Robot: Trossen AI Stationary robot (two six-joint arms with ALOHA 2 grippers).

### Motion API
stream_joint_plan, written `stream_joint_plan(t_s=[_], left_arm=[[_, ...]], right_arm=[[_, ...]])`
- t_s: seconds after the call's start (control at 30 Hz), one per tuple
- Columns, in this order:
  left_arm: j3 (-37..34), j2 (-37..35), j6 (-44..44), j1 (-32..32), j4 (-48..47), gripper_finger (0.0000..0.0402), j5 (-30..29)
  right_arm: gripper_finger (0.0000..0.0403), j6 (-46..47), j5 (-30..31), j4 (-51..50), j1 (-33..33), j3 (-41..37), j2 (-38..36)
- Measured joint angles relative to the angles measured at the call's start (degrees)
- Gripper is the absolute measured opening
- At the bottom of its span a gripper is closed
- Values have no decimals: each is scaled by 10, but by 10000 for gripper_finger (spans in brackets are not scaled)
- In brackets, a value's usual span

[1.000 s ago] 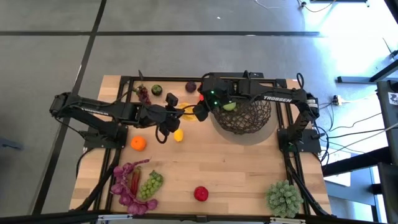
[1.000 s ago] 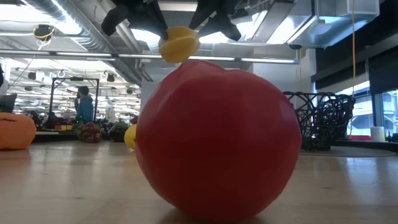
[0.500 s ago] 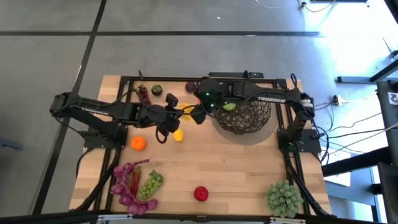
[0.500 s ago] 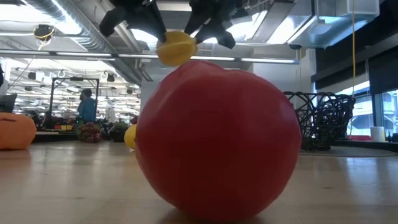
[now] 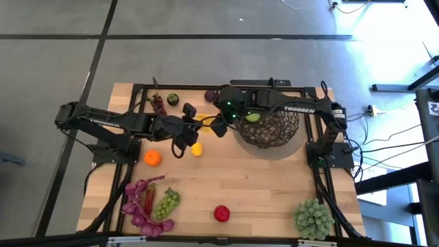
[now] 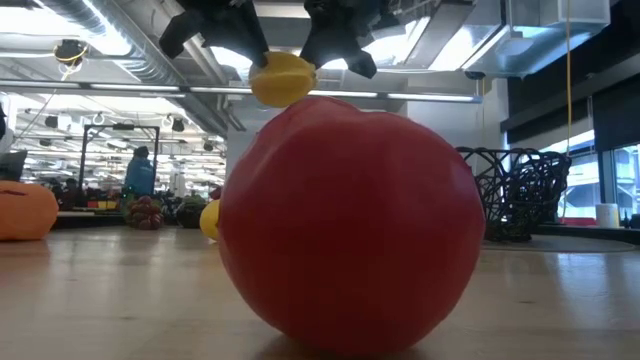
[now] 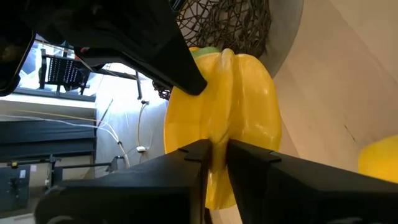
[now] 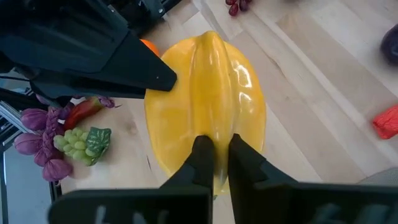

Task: Build produce basket
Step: Put the starfruit into the black wire basket

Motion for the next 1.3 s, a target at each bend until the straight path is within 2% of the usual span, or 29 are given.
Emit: stream_joint_plan(t_s=[0.37, 0.63, 0.87, 1.1, 1.3], left_arm=[[0, 0, -1, 0, 4, 91, -1], [4, -19, -22, -18, 13, 92, -43], [3, -52, -46, -46, 17, 92, -102], [2, -81, -122, -47, 15, 91, -140], [0, -96, -130, -48, 7, 89, -151]], right_arm=[[6, -1, 9, 2, 1, 0, 0], [6, -12, 48, -10, 1, 0, 1], [5, -14, 78, -19, 1, -1, -2], [5, -29, 115, -74, -9, 0, -35], [5, -10, 191, -167, -14, 0, -89]])
